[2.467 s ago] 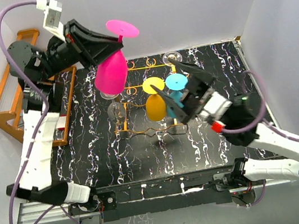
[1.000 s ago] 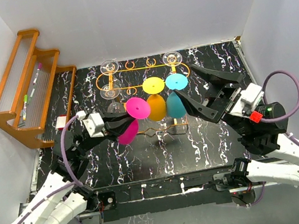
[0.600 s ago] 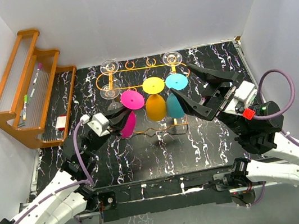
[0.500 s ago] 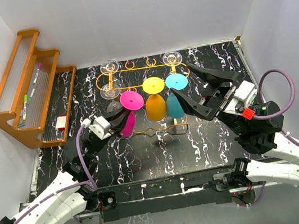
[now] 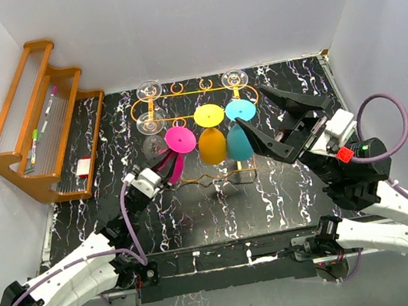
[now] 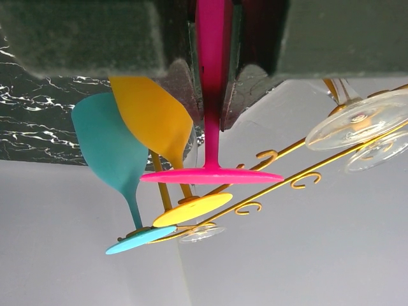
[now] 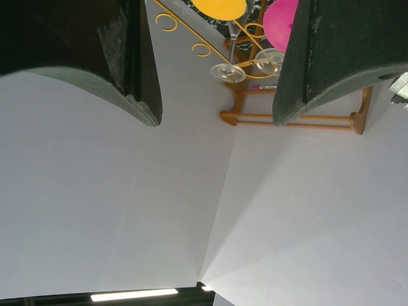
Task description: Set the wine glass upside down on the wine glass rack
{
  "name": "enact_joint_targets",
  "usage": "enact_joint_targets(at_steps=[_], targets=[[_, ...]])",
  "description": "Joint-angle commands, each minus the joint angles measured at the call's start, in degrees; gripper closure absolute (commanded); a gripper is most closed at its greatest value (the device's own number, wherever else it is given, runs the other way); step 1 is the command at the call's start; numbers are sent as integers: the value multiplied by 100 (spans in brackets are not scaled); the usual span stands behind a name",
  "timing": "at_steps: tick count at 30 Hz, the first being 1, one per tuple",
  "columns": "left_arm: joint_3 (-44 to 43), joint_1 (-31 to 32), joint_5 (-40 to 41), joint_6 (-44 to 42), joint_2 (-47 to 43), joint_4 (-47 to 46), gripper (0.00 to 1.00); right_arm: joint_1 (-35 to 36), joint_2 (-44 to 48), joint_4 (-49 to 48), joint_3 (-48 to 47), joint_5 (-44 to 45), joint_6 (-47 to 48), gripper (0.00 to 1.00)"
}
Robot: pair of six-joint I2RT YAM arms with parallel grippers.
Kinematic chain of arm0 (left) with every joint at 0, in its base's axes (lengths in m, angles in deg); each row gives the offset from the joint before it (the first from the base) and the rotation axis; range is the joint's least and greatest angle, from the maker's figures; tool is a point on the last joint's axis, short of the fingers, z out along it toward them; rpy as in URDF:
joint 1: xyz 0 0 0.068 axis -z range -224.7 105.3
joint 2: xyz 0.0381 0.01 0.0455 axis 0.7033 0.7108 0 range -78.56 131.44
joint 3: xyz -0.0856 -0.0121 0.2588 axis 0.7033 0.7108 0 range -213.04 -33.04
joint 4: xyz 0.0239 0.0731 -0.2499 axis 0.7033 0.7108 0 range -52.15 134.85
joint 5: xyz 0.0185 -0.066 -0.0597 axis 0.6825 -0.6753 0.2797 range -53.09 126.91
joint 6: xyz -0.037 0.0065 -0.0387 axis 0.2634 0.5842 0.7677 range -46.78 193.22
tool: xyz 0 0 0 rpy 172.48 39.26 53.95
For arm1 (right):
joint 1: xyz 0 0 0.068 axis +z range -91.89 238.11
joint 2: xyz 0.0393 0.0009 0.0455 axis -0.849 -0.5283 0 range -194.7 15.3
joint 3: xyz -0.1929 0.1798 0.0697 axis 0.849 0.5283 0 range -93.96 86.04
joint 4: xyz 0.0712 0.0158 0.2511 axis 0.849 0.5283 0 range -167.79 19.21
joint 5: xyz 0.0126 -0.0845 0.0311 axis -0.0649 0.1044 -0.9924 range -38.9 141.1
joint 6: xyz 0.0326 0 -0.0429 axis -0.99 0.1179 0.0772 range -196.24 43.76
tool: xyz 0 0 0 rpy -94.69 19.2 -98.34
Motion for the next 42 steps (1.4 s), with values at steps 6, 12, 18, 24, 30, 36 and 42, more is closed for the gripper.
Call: enact_joint_targets(at_steps=[6, 12, 18, 24, 30, 36, 42], targets=[[-481, 159, 798, 55, 512, -394, 100, 24, 217, 81, -67, 88, -42, 27], [-788, 283, 1138, 339, 738, -341, 100, 27, 355, 230, -7, 99, -114, 27], [-893, 429, 1309, 450, 840, -433, 100, 25, 451, 295, 76, 225, -115, 27], [-728, 506, 1434, 536, 810, -557, 100, 25, 405, 348, 22, 224, -159, 27], [-574, 504, 1597, 614, 765, -613, 100, 23, 290, 413, -79, 200, -160, 27], [-461, 502, 1644, 696, 766, -552, 100, 27, 210, 435, -124, 175, -145, 27], [-431, 504, 1649, 759, 894, -578, 100, 24, 226, 477, -114, 163, -101, 27]])
